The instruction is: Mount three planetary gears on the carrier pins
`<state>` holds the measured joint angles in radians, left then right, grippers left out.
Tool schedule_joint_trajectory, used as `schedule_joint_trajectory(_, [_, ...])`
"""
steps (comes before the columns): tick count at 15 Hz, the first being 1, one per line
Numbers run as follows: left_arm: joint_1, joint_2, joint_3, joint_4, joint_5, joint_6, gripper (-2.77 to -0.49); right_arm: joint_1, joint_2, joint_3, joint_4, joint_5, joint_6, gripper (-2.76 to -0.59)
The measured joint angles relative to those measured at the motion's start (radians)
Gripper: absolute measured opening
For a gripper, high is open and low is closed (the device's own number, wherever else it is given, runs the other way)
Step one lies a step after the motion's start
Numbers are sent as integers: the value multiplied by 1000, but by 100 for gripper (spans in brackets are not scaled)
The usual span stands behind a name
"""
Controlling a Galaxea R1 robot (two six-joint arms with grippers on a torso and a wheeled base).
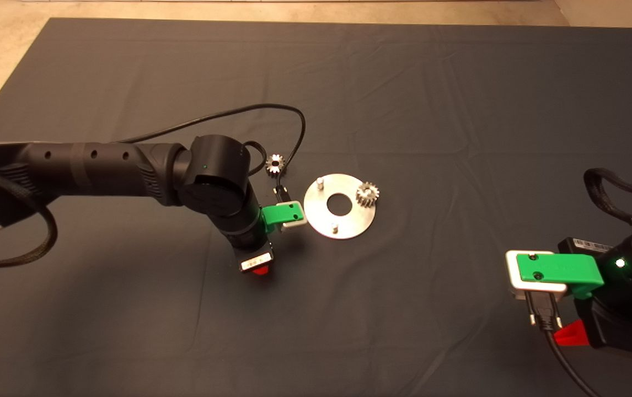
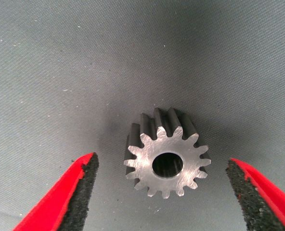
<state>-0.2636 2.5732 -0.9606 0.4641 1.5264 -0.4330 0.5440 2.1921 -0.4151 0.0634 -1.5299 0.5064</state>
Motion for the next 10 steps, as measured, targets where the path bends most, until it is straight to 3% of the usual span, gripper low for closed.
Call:
schedule_joint_trajectory(4, [6,0,0,1,0,0,-125,5,0,0,3,0,0,-220])
schedule_joint_trajectory(10, [6,0,2,1,0,0,-146,16,2,0,5,0,0,-220])
